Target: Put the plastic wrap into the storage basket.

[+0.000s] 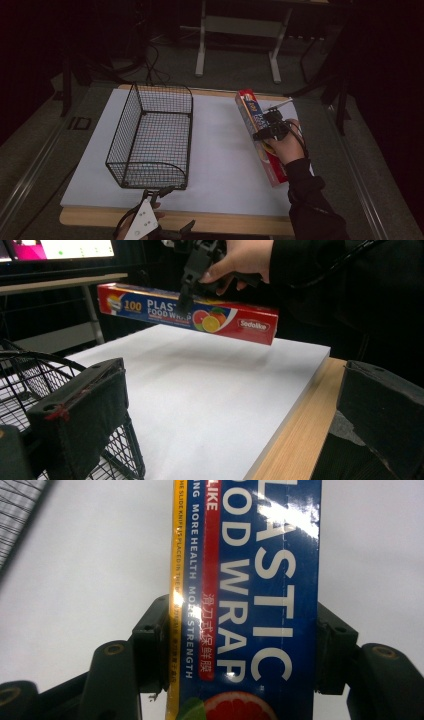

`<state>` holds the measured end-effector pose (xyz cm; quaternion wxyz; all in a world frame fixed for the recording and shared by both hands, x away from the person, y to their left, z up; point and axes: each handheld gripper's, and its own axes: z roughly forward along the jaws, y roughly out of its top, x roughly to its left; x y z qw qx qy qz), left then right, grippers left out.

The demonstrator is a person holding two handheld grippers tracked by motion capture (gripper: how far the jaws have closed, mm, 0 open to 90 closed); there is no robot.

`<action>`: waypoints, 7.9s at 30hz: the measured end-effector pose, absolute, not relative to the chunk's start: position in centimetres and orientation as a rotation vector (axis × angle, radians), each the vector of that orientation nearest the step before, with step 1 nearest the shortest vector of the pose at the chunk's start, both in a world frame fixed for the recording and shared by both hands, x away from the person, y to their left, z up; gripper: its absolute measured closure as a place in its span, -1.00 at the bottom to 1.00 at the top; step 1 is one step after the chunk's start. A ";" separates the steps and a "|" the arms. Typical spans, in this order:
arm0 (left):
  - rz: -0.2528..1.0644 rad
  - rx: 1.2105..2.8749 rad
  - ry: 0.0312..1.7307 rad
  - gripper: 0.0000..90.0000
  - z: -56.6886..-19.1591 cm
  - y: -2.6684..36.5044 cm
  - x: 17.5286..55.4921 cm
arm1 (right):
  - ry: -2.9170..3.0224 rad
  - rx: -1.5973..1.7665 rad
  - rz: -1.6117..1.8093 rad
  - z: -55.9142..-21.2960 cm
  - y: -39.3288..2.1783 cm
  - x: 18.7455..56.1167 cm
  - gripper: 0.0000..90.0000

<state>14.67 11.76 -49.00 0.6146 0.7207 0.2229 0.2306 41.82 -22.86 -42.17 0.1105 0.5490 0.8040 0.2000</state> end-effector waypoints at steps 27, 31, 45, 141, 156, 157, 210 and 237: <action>0.525 1.657 0.516 -0.99 -49.0 11.8 14.7 | 2.366 1.482 0.706 -37.2 -17.5 40.8 -0.12; 0.527 1.660 0.515 -0.99 -49.0 11.8 14.7 | 2.365 1.451 0.729 -36.3 -16.1 40.7 -0.12; 0.523 1.662 0.516 -0.99 -49.0 11.8 14.6 | 2.400 1.321 0.829 -34.3 -10.8 40.5 -0.12; 0.522 1.640 0.518 -0.99 -48.8 12.2 14.3 | 2.471 1.248 0.936 -44.1 7.2 41.6 -0.15; 0.519 1.641 0.519 -0.98 -48.8 12.2 14.4 | 2.476 1.199 0.943 -43.9 7.1 41.4 -0.28; 0.519 1.643 0.519 -0.99 -48.8 12.2 14.4 | 2.475 1.189 0.956 -43.7 7.0 41.3 -0.31; 0.523 1.677 0.522 -0.99 -49.3 11.6 14.6 | 2.390 0.978 1.200 -41.9 -13.6 32.9 -0.70; 0.522 1.686 0.523 -0.99 -49.4 11.6 14.7 | 2.314 1.032 1.144 -47.0 -22.2 28.0 -0.70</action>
